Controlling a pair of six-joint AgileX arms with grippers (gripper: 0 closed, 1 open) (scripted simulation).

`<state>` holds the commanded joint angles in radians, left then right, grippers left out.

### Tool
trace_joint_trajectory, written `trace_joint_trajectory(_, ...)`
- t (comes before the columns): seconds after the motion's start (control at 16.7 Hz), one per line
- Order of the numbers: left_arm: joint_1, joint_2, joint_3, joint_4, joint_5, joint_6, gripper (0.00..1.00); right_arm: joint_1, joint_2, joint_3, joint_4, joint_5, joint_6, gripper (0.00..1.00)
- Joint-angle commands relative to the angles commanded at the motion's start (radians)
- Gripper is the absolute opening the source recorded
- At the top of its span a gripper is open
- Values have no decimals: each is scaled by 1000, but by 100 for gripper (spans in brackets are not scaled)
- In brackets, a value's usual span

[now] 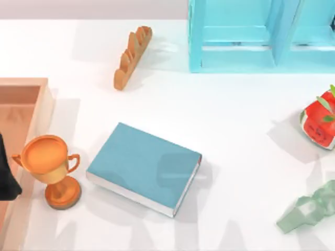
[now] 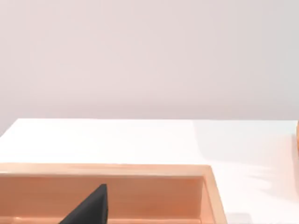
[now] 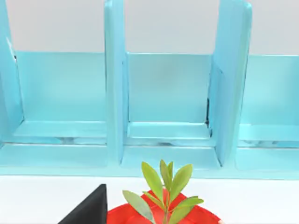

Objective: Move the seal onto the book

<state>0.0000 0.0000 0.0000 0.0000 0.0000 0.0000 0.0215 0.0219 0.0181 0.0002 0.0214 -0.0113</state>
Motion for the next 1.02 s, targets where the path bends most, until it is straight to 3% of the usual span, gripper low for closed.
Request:
trace_joint_trajectory(0.54, 5, 31, 30, -27, 0, 6, 100, -21, -22, -18, 0, -21, 11, 100)
trace_joint_trajectory(0.78, 34, 220, 206, -180, 0, 38, 100, -21, -22, -18, 0, -21, 11, 100)
trace_joint_trajectory(1.02, 80, 550, 501, -421, 0, 89, 100, -21, -22, -18, 0, -21, 11, 100)
